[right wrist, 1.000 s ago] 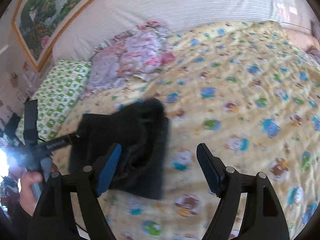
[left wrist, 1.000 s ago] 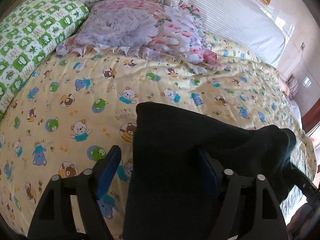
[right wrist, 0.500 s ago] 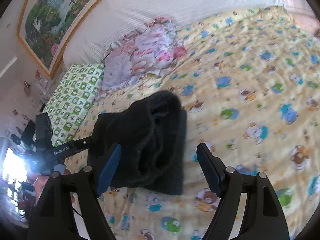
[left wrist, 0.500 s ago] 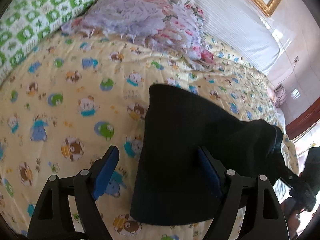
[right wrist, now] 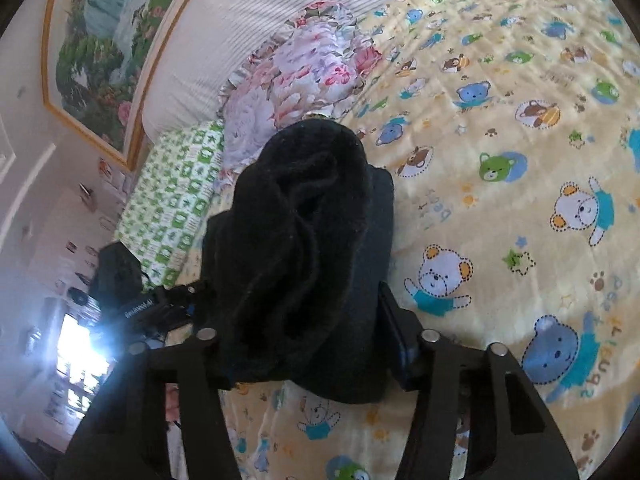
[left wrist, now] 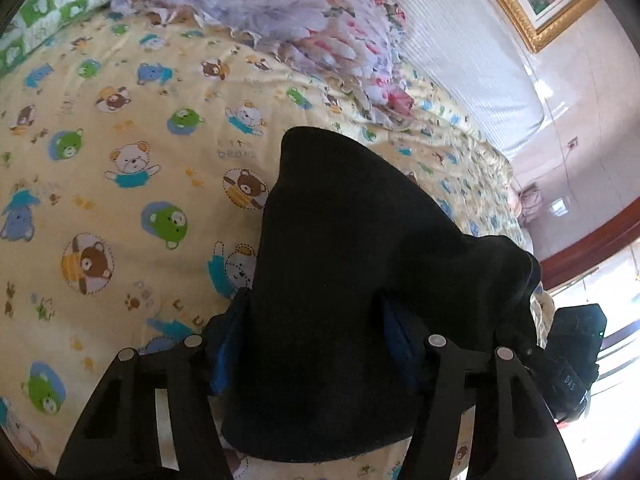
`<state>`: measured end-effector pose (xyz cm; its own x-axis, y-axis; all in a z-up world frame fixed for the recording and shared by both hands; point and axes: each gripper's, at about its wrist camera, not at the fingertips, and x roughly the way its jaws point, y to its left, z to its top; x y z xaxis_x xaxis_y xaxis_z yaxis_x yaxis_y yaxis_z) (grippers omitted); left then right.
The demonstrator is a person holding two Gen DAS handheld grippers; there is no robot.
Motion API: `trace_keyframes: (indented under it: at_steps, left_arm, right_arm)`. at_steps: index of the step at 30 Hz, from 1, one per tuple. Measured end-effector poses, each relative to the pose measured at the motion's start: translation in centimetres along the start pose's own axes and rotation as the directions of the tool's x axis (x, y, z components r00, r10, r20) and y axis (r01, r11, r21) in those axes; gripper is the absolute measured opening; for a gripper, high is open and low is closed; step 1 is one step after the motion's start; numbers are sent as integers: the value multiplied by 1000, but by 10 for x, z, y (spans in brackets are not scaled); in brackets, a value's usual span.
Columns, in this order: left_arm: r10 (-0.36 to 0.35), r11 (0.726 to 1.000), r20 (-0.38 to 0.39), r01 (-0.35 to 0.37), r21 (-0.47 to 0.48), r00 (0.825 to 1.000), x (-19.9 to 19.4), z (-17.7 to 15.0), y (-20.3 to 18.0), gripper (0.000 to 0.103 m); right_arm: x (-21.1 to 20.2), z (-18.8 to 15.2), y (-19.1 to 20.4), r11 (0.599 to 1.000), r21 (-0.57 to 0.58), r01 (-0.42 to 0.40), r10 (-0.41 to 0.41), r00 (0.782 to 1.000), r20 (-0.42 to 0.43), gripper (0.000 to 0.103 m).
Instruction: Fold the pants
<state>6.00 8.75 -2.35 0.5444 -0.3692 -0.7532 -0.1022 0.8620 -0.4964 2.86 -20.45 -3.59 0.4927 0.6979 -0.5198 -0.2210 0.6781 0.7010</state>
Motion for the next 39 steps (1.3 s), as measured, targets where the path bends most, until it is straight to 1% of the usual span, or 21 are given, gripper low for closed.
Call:
trace_keyframes:
  at_steps: [5, 7, 10, 19, 25, 29, 39]
  left_arm:
    - [-8, 1000, 28, 8, -5, 1000, -14, 0, -6, 46]
    - [-8, 1000, 45, 7, 6, 999, -23, 0, -13, 42]
    - [-9, 1000, 67, 8, 15, 998, -34, -2, -19, 40]
    - [-8, 1000, 141, 5, 22, 990, -62, -1, -19, 38]
    - [19, 999, 177, -24, 28, 984, -73, 10, -14, 38]
    - [36, 999, 193, -41, 24, 981, -74, 23, -7, 38]
    - [81, 997, 212, -83, -1, 974, -64, 56, 12, 38]
  right_arm:
    - [-6, -1, 9, 1000, -31, 2, -2, 1000, 8, 50]
    - [-8, 1, 16, 999, -52, 7, -6, 1000, 14, 49]
    - [-12, 3, 21, 999, -52, -9, 10, 1000, 26, 49]
    - [-13, 13, 39, 994, -95, -46, 50, 998, 40, 48]
    - [-2, 27, 53, 990, -130, -58, 64, 997, 40, 48]
    - [12, 38, 60, 987, -143, -67, 72, 997, 33, 48]
    - [50, 69, 74, 980, -186, -65, 65, 998, -6, 48]
